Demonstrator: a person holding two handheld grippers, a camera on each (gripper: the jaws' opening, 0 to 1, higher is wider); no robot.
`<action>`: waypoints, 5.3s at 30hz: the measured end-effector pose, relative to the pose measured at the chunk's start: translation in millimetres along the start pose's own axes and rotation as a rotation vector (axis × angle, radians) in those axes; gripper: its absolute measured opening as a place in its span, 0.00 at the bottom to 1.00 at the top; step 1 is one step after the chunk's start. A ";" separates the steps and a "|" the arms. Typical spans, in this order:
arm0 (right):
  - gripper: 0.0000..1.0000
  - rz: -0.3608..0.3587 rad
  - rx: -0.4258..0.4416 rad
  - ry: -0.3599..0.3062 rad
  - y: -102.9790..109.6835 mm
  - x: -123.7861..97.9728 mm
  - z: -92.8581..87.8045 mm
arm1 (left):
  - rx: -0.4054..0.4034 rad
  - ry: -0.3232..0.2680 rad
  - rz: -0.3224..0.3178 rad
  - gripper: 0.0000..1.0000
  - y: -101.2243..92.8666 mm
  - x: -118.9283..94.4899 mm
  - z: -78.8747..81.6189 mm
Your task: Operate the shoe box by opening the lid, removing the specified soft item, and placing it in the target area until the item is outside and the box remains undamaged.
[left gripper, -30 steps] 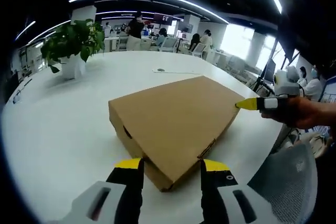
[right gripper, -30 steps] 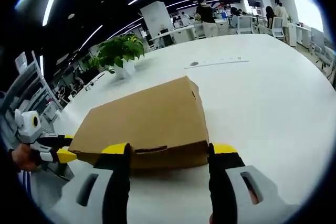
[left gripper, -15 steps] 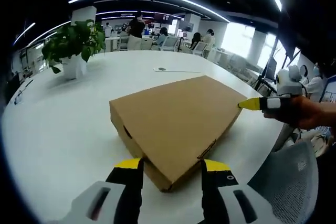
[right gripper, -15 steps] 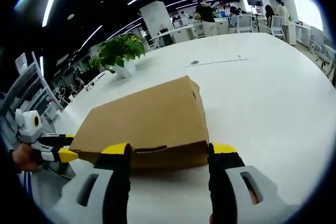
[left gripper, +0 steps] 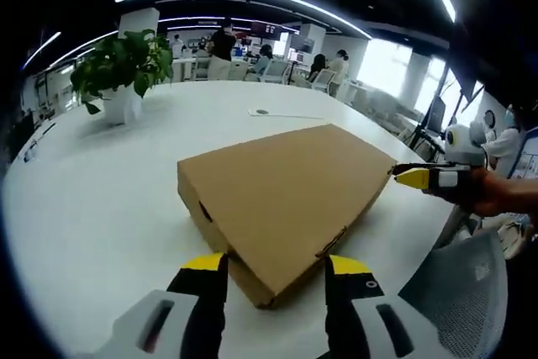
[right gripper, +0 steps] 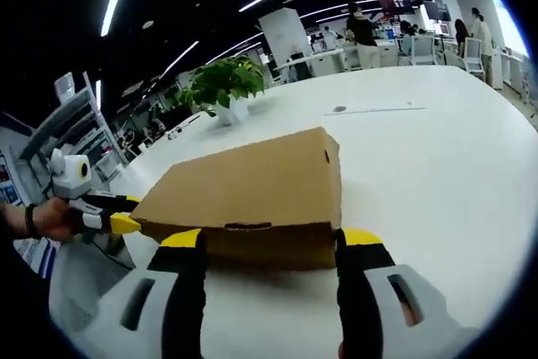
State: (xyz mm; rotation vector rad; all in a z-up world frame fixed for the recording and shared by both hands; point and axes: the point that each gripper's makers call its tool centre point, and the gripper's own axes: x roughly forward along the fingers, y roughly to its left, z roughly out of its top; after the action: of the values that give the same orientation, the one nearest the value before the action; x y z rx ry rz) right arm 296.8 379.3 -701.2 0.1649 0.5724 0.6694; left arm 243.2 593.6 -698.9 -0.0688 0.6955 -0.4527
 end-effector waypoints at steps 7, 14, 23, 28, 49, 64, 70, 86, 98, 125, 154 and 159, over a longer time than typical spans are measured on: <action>0.44 -0.061 -0.177 0.092 -14.0 2.7 -7.5 | 0.031 0.029 0.003 0.47 -2.0 0.7 2.8; 0.33 -0.091 -0.085 0.032 -19.4 0.6 4.1 | 0.020 0.012 0.009 0.46 -0.4 -2.1 8.7; 0.33 -0.098 -0.067 0.013 -16.7 -1.3 11.7 | 0.018 -0.005 0.017 0.46 2.9 -5.8 17.5; 0.33 -0.102 -0.057 -0.014 -14.1 -4.1 23.1 | 0.039 -0.010 0.027 0.46 3.2 -8.6 25.6; 0.32 -0.123 -0.149 -0.079 -5.0 -7.0 80.1 | 0.087 -0.192 -0.001 0.27 -18.9 -32.4 95.4; 0.32 -0.126 -0.108 -0.101 -5.4 6.5 95.2 | 0.166 -0.162 0.105 0.48 5.4 -46.2 84.2; 0.32 -0.121 -0.101 -0.121 -3.5 10.3 105.3 | 0.183 -0.123 0.122 0.50 11.8 -41.2 68.1; 0.29 -0.101 -0.066 -0.157 -3.5 16.8 132.3 | 0.241 -0.138 0.182 0.41 26.1 -30.9 87.9; 0.35 -0.078 -0.081 -0.193 6.6 25.3 154.9 | 0.330 -0.154 0.286 0.22 48.7 -36.5 106.4; 0.51 -0.002 -0.095 -0.234 17.6 46.4 181.7 | 0.242 -0.217 0.295 0.10 83.3 -29.9 145.3; 0.35 -0.021 -0.220 -0.067 -18.6 88.8 165.6 | 0.182 -0.233 0.285 0.08 98.7 -21.5 164.8; 0.09 -0.119 -0.199 -0.099 -43.3 92.6 175.9 | 0.172 -0.231 0.285 0.08 104.5 -16.3 166.0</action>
State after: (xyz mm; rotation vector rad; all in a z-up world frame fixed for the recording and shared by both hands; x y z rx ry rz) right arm 476.0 410.0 -609.9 -0.0220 0.4146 0.5955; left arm 376.8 680.1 -583.2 0.1371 0.4281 -0.2238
